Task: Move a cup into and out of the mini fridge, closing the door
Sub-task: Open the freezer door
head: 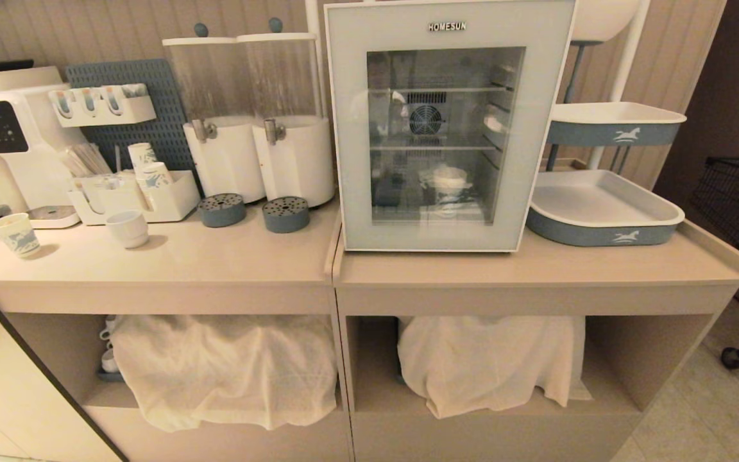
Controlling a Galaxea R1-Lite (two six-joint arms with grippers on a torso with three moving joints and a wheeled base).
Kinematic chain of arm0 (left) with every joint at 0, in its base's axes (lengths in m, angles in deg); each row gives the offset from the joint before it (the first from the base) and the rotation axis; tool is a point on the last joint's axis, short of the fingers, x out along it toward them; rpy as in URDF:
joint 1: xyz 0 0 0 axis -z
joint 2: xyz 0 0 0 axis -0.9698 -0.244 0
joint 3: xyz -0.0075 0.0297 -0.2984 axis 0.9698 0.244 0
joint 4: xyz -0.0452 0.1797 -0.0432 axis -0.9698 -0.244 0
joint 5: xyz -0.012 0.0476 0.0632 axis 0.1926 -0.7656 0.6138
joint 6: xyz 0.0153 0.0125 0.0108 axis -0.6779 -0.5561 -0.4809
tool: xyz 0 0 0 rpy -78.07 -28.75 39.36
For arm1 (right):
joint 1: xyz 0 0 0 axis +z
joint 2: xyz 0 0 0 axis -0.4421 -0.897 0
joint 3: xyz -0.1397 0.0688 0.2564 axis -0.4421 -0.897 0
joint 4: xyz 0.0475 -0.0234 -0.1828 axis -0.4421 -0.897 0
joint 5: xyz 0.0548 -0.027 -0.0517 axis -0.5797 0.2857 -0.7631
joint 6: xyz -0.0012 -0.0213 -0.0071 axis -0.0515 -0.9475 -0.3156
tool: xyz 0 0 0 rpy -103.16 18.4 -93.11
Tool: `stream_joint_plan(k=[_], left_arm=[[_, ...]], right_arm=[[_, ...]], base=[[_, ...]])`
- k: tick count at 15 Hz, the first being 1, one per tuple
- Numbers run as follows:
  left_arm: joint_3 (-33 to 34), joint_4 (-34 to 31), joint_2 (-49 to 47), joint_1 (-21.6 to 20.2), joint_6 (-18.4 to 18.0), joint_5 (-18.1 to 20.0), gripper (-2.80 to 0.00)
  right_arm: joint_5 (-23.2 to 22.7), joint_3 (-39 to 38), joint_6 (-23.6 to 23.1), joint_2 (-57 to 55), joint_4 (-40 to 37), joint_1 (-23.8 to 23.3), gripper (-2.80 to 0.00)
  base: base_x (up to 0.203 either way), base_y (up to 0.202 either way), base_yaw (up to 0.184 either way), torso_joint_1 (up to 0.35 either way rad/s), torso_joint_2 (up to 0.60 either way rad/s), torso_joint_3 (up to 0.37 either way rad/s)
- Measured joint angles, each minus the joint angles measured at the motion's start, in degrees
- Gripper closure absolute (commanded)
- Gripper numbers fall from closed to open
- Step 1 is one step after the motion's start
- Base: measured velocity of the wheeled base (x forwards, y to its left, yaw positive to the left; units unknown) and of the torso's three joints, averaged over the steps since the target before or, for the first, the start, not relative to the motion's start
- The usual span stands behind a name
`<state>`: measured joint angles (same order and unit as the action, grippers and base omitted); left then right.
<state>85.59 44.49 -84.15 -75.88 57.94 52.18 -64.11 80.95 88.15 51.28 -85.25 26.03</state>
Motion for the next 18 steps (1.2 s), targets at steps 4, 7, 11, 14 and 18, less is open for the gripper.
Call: stream_joint_plan(k=[4,7,11,14,18], left_arm=[[0.0,0.0,0.0,0.0,0.0,0.0,0.00],[0.0,0.0,0.0,0.0,0.0,0.1,0.00],[0.0,0.0,0.0,0.0,0.0,0.0,0.00],[0.0,0.0,0.0,0.0,-0.3,0.1,0.00],[0.0,0.0,0.0,0.0,-0.4,0.0,0.00]], right_arm=[[10.3,-26.3,-13.7,6.3,16.3,0.1,0.00],[10.9,-39.8,-23.2,7.3,28.1,0.1,0.00],[3.8,-36.8,-24.2,7.5,13.0,0.1,0.00],[2.7,-36.2,-23.1,7.6,12.2,0.1,0.00],[2.7,-36.1,-23.0,7.6,12.2,0.1,0.00]], base=[[0.000,0.000,0.000,0.000,0.00,0.000],[0.000,0.000,0.000,0.000,0.00,0.000],[0.000,0.000,0.000,0.000,0.00,0.000],[0.000,0.000,0.000,0.000,0.00,0.000],[-0.001,-0.018,-0.001,0.001,0.00,0.001]])
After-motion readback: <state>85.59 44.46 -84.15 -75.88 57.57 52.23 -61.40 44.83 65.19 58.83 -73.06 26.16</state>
